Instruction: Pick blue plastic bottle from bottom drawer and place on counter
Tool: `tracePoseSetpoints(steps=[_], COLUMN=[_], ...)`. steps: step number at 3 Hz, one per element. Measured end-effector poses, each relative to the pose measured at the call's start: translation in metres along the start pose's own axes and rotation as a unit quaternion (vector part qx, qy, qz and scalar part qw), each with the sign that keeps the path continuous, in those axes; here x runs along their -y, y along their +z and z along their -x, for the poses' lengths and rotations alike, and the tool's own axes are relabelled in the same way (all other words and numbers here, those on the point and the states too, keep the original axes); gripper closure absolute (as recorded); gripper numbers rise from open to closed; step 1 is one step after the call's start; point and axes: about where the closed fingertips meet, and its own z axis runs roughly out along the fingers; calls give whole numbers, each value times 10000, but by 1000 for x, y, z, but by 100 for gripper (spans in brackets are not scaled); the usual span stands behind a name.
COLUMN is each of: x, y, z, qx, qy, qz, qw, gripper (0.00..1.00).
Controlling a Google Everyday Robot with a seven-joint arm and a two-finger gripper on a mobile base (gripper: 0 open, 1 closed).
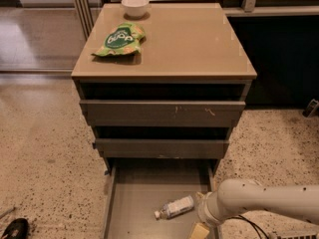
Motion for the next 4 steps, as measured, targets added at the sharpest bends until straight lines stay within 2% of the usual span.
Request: tracePoseSetpoints(steps=[1, 2, 3, 4], x=[6, 32, 51, 51], y=[4, 16, 28, 28], z=[-2, 3, 7, 7], qx=[154, 379, 717, 717], qy=[175, 515, 813, 813], qz=[-34, -198, -328, -328], qw=[9997, 9978, 9936, 9936], gripper=[0, 0, 0, 0])
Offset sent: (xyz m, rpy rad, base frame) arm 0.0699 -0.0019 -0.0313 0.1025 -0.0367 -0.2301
